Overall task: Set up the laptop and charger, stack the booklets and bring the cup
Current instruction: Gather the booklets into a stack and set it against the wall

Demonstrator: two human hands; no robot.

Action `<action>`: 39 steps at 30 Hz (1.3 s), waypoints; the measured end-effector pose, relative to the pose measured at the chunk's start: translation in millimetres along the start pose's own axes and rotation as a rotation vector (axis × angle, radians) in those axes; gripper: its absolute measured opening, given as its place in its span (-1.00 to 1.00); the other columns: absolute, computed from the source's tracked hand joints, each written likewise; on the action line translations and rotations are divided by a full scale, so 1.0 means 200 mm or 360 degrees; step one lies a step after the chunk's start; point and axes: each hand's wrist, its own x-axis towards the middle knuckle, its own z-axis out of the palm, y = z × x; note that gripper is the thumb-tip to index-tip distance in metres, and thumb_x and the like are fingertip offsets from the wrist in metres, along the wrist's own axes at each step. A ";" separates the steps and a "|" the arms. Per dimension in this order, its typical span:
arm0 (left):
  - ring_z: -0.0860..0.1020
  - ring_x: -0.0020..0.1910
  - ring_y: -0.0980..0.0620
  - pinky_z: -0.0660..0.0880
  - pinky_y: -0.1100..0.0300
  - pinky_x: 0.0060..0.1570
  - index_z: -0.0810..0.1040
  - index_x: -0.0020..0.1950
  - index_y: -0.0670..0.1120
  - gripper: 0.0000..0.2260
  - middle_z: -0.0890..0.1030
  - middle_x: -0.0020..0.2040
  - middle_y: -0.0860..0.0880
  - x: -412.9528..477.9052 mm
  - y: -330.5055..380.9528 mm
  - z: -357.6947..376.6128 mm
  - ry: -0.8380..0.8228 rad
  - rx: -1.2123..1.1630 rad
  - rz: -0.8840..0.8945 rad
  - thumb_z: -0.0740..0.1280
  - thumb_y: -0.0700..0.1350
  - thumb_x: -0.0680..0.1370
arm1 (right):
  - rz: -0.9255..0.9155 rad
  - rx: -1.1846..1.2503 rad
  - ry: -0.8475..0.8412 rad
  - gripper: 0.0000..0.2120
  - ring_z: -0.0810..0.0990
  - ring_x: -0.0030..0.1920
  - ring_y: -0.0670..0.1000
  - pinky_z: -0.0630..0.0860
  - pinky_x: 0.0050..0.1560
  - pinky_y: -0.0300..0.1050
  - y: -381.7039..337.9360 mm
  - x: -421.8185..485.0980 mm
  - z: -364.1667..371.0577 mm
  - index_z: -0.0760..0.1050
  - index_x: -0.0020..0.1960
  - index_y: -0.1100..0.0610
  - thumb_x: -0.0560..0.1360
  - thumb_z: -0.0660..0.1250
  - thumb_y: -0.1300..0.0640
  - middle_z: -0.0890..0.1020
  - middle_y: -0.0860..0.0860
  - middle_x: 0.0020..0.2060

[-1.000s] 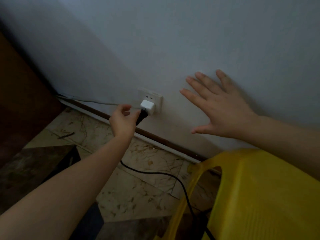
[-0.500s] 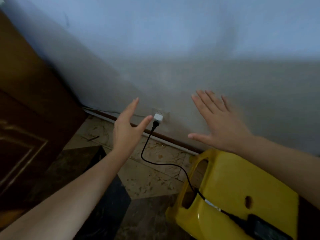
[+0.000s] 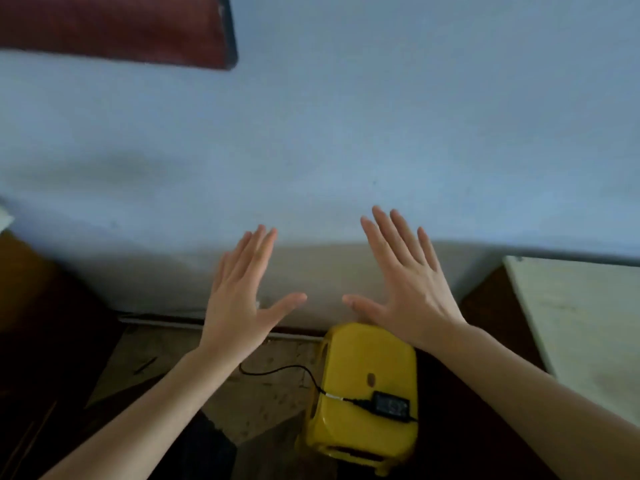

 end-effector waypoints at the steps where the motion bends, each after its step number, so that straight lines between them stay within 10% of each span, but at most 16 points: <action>1: -0.09 0.54 0.16 -0.09 0.01 0.49 -0.09 0.53 0.19 -0.23 -0.03 0.57 0.14 0.05 0.11 -0.04 -0.0010 -0.0051 0.0079 0.09 0.43 0.42 | 0.0085 0.0011 0.0061 -0.08 -0.35 0.52 -0.08 -0.28 0.52 0.04 0.02 -0.05 -0.11 -0.37 0.51 -0.12 0.39 0.03 -0.46 -0.32 -0.17 0.51; 18: -0.19 0.53 0.15 -0.26 0.06 0.48 -0.15 0.50 0.19 -0.24 -0.06 0.56 0.10 0.12 1.77 0.04 -0.0176 -0.0199 0.1053 -0.03 0.47 0.40 | 0.1019 -0.0184 0.0640 -0.10 -0.28 0.54 -0.10 -0.16 0.54 0.09 0.49 -1.40 -1.16 -0.25 0.54 -0.11 0.41 0.09 -0.46 -0.21 -0.13 0.55; 39: -0.16 0.54 0.01 -0.23 -0.07 0.46 -0.13 0.55 0.07 -0.17 -0.04 0.58 -0.03 -1.03 2.19 0.06 -0.0067 0.0154 0.0766 0.05 0.44 0.42 | 0.0710 0.0098 0.0362 -0.02 -0.24 0.55 -0.05 -0.18 0.54 0.10 0.48 -2.43 -1.14 -0.26 0.54 -0.11 0.38 0.27 -0.38 -0.15 -0.06 0.57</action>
